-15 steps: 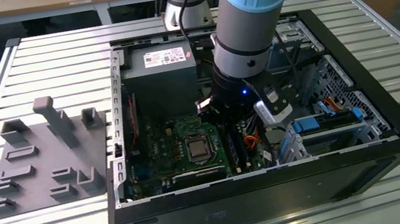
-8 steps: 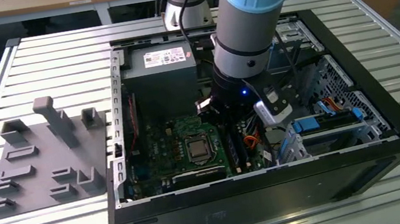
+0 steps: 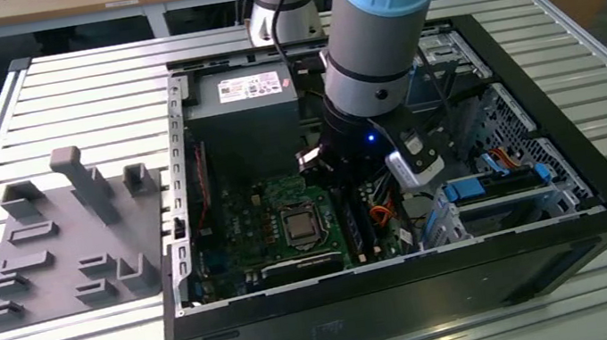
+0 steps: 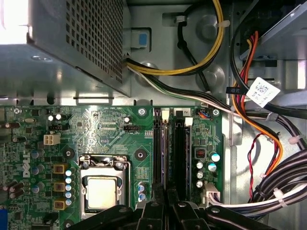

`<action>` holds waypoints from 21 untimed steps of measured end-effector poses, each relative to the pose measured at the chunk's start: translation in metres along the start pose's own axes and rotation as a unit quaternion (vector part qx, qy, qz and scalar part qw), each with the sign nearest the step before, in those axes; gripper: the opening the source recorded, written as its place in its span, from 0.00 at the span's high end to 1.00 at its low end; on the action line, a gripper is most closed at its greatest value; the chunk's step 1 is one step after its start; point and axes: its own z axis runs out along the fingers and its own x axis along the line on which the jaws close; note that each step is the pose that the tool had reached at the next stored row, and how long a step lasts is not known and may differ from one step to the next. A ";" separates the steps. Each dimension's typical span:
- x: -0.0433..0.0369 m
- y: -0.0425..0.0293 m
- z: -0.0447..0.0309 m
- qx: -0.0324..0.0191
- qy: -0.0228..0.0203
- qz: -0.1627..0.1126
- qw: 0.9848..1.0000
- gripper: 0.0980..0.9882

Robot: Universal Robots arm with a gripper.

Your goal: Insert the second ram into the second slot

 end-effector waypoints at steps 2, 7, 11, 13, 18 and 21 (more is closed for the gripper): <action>-0.0002 0.0000 0.0000 0.000 0.000 0.001 1.000 0.96; -0.0012 -0.0001 0.0000 0.000 0.000 0.007 1.000 0.96; -0.0014 -0.0001 0.0026 0.000 0.000 0.007 1.000 0.96; -0.0015 -0.0001 0.0038 0.000 0.000 0.007 1.000 0.96; -0.0016 -0.0002 0.0053 0.000 0.000 0.007 1.000 0.96; -0.0016 -0.0002 0.0055 0.000 0.000 0.008 1.000 0.96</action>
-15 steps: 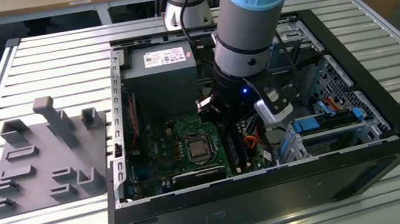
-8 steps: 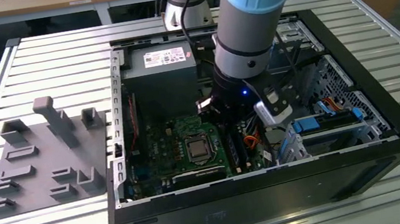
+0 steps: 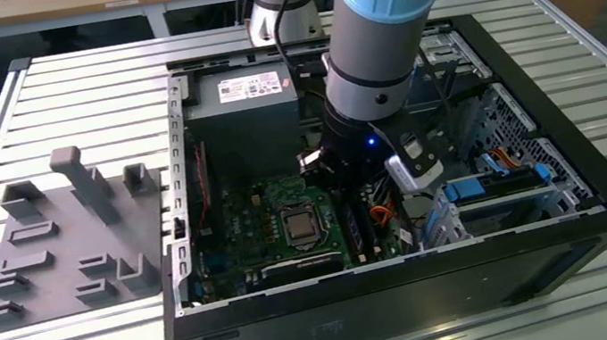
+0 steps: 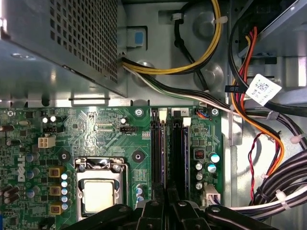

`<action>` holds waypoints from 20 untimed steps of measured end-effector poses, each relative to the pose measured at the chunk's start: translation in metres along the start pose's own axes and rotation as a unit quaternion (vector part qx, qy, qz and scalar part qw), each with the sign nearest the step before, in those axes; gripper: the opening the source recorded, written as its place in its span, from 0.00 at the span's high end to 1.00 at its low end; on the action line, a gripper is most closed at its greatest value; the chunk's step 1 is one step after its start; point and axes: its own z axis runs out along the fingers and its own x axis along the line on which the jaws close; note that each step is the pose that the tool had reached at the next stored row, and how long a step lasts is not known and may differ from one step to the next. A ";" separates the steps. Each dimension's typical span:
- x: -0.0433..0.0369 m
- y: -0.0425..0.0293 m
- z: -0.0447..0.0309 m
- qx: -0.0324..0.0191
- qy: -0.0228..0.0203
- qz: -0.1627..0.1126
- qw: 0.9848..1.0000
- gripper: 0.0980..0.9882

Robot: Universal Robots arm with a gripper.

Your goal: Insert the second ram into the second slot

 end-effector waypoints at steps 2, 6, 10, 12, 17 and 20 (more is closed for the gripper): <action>0.0000 0.0000 0.0000 0.000 0.000 0.000 1.000 0.95; 0.0003 0.0001 -0.0042 0.000 0.000 0.000 1.000 0.88; 0.0009 0.0002 -0.0135 0.000 0.000 0.000 1.000 0.88; 0.0013 0.0003 -0.0200 0.000 0.000 0.000 1.000 0.88; 0.0016 0.0005 -0.0262 0.000 0.000 0.000 1.000 0.89; 0.0017 0.0004 -0.0263 0.000 0.000 0.000 1.000 0.99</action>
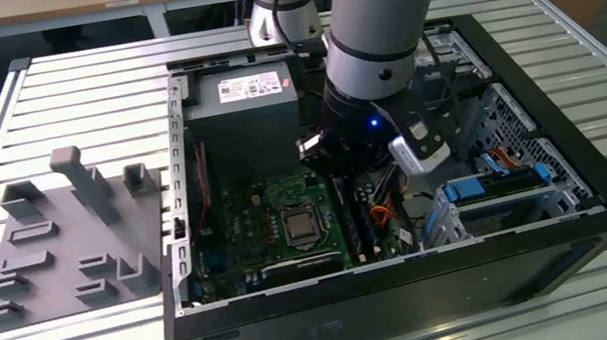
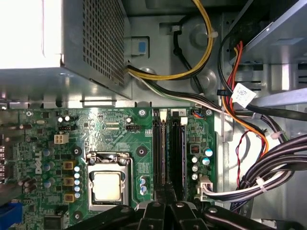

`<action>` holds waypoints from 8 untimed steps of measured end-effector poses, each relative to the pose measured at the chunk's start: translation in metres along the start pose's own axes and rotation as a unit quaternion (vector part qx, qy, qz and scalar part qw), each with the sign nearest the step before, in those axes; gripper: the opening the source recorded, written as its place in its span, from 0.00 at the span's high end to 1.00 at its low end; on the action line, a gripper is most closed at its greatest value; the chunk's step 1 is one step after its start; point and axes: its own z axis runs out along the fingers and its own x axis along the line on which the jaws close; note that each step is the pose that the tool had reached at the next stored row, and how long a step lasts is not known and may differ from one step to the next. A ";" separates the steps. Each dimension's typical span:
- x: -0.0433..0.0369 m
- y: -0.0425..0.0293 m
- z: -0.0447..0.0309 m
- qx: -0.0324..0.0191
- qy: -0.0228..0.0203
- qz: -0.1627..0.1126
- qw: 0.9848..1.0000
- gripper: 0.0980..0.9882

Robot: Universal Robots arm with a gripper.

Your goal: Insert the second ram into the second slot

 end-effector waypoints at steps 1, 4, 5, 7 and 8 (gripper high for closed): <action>-0.0001 0.0000 0.0007 0.000 0.000 0.000 1.000 0.99; -0.0004 0.0000 0.0046 0.000 -0.001 0.000 1.000 0.99; -0.0005 -0.0001 0.0061 0.000 -0.001 0.000 1.000 0.99; -0.0007 -0.0001 0.0093 0.000 -0.001 0.000 1.000 0.99; -0.0008 -0.0001 0.0109 0.000 -0.001 0.000 1.000 0.99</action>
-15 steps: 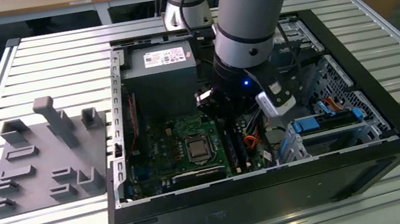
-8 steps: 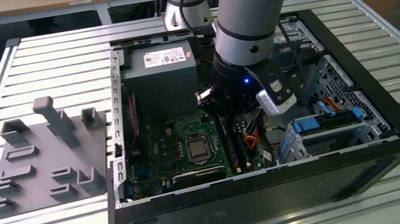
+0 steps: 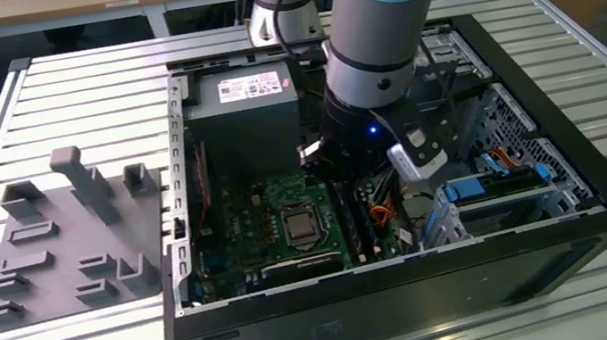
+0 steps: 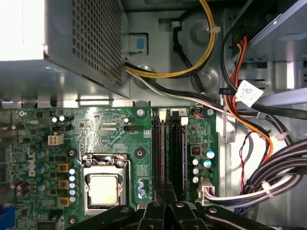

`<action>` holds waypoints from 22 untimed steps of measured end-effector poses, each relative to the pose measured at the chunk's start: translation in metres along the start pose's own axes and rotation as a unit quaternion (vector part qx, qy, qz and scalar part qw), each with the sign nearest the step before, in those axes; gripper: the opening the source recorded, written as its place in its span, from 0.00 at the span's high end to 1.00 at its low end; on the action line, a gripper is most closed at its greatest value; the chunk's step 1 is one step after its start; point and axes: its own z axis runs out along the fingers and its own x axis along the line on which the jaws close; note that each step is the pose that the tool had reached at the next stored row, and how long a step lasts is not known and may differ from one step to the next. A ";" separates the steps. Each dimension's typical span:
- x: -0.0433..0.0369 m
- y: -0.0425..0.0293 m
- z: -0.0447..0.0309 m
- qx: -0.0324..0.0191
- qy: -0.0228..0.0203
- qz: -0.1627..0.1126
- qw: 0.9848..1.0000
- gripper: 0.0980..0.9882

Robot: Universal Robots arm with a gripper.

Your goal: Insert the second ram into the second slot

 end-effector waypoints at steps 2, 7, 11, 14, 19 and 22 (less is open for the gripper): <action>-0.0002 0.0000 0.0029 0.000 0.000 0.000 1.000 0.99; -0.0004 -0.0002 0.0080 0.000 0.000 0.000 1.000 0.99; -0.0007 -0.0003 0.0124 0.000 0.000 0.000 1.000 0.99; -0.0009 0.0000 0.0143 0.002 0.001 0.000 1.000 0.99; -0.0007 0.0000 0.0112 -0.001 0.000 0.000 1.000 0.99; -0.0002 -0.0001 0.0034 0.000 0.000 0.000 1.000 0.99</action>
